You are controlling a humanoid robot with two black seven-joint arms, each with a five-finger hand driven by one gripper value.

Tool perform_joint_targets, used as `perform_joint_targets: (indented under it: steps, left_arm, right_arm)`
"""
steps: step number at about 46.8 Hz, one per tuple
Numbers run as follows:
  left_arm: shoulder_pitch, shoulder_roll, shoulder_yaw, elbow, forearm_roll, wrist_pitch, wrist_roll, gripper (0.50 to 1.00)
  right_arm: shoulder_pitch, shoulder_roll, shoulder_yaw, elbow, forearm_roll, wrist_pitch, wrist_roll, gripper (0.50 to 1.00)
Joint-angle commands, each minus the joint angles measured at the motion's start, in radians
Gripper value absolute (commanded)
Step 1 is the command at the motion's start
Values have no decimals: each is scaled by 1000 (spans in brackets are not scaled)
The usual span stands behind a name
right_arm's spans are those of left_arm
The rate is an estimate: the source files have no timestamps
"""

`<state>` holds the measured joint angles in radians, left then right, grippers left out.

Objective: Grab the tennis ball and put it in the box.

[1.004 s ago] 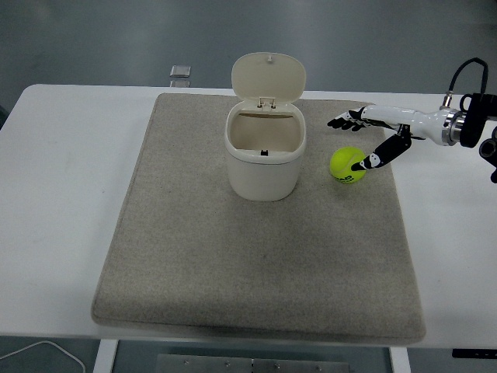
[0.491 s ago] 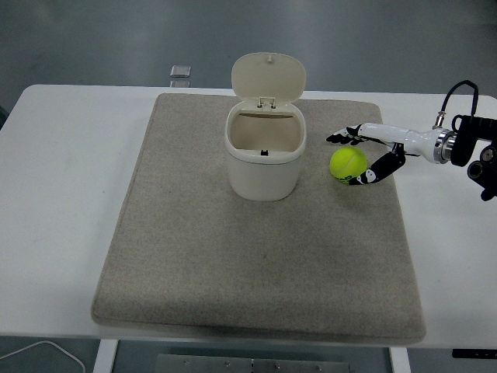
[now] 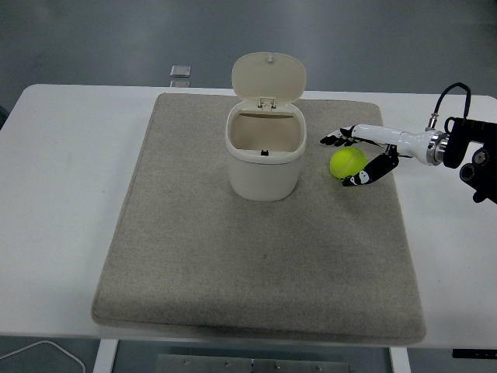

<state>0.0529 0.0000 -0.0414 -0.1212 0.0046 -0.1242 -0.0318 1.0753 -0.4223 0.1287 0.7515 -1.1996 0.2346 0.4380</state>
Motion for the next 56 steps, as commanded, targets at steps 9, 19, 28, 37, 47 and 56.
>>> perform_joint_targets:
  steps: [9, 19, 28, 37, 47, 56]
  left_arm:
    - [-1, 0, 0, 0, 0, 0, 0, 996]
    - [-1, 0, 0, 0, 0, 0, 0, 996]
    - [-1, 0, 0, 0, 0, 0, 0, 996]
    - [-1, 0, 0, 0, 0, 0, 0, 996]
    - [1, 0, 0, 0, 0, 0, 0, 996]
    - [-1, 0, 0, 0, 0, 0, 0, 996]
  right_arm:
    - [-2, 8, -1, -6, -1, 2, -1, 703]
    - [-6, 7, -3, -6, -1, 3, -2, 656]
    - [-9, 7, -23, -8, -3, 5, -4, 556]
    - [-3, 5, -34, -8, -3, 5, -7, 500]
    - [2, 4, -34, -8, -1, 11, -12, 500]
    - [2, 4, -34, -8, -1, 14, -12, 500]
